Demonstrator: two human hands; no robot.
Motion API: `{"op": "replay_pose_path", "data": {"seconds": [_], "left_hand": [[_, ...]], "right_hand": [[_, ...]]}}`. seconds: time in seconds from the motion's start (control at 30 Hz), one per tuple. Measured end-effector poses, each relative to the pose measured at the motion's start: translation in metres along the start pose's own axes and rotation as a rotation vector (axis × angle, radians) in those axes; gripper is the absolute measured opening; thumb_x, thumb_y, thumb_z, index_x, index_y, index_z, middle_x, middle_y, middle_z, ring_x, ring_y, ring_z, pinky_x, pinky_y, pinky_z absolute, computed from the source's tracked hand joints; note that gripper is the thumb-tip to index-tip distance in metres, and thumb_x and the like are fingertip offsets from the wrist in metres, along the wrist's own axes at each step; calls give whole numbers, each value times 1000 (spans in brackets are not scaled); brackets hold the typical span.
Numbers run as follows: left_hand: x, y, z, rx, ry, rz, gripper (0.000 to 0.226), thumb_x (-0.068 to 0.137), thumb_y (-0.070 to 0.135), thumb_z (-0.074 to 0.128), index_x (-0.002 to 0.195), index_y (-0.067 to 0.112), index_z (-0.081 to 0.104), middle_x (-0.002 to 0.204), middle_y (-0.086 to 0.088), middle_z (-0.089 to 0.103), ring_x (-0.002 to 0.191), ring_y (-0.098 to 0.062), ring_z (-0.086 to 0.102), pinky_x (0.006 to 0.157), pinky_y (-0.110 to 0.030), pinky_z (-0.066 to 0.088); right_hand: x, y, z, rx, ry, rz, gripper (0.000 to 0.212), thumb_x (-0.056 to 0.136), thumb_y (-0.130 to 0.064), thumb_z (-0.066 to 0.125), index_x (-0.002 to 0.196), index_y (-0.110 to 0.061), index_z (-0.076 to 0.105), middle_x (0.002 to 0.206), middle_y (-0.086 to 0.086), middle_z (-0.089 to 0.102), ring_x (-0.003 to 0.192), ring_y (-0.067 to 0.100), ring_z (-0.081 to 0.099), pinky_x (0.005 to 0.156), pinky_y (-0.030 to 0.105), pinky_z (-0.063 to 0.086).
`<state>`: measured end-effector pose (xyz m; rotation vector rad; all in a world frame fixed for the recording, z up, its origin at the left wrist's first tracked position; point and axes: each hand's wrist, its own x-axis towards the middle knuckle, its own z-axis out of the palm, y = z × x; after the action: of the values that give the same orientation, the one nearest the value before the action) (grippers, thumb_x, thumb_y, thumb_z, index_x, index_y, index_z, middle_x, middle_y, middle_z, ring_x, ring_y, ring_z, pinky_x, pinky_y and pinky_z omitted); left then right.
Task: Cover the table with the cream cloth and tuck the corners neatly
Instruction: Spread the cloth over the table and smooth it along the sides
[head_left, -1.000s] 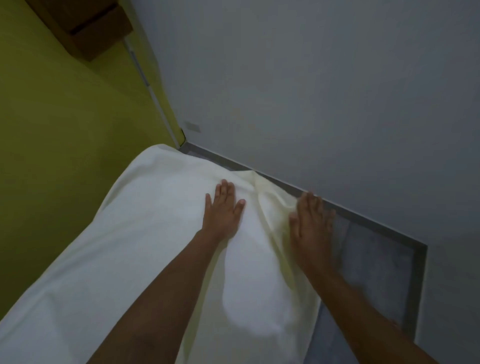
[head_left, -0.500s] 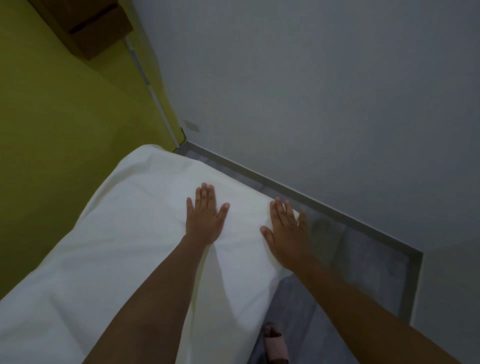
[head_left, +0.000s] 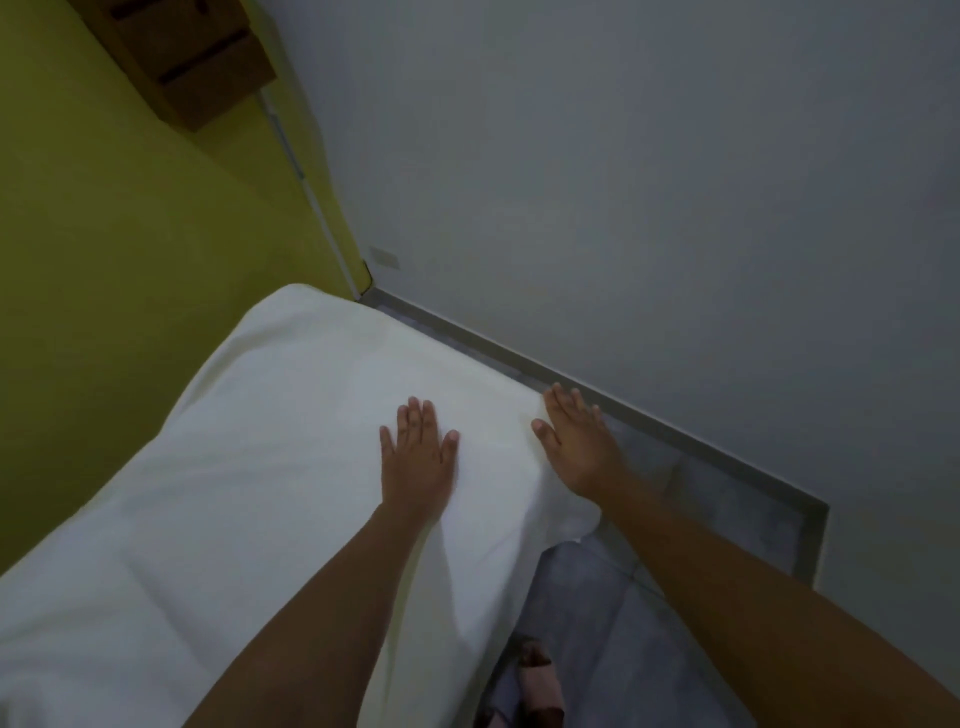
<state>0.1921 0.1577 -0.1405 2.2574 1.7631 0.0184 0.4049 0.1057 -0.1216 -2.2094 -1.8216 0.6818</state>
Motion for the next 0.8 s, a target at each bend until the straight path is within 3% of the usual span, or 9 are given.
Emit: {"op": "replay_pose_path", "data": {"seconds": [0.17, 0.3, 0.43, 0.57, 0.8], "left_hand": [[-7, 43, 7, 12, 18, 119, 78, 86, 52, -9, 152, 12, 1, 161, -8, -4, 149, -21, -5, 118, -43, -5], [-6, 81, 6, 18, 4, 161, 62, 101, 42, 13, 152, 11, 0, 161, -9, -6, 148, -21, -7, 119, -44, -5], [22, 118, -2, 39, 6, 183, 62, 102, 41, 18, 152, 9, 4, 161, -11, -4, 148, -22, -6, 119, -46, -5], [66, 156, -2, 56, 13, 113, 62, 101, 41, 19, 152, 8, 4, 161, -12, -2, 149, -23, -3, 119, -47, 0], [110, 195, 15, 32, -58, -155, 62, 102, 40, 17, 152, 7, 1, 160, -13, -2, 148, -25, -4, 119, -47, -1]], "right_hand": [[-15, 36, -7, -39, 26, 52, 56, 101, -39, 20, 149, -9, 23, 158, 8, 18, 145, 24, 14, 116, 42, 8], [-20, 74, -24, -172, -12, 104, 55, 101, -36, 20, 148, -6, 23, 156, 11, 23, 143, 27, 21, 114, 43, 15], [-8, 108, -50, -208, -101, 136, 53, 102, -34, 21, 149, -9, 19, 158, 7, 17, 144, 26, 17, 115, 43, 13], [27, 141, -73, -251, -153, 91, 53, 103, -35, 20, 151, -13, 13, 160, 4, 9, 146, 25, 9, 117, 45, 7], [107, 179, -111, -339, -303, -82, 55, 103, -38, 20, 151, -13, 11, 160, 5, 7, 146, 25, 8, 117, 46, 8]]}}
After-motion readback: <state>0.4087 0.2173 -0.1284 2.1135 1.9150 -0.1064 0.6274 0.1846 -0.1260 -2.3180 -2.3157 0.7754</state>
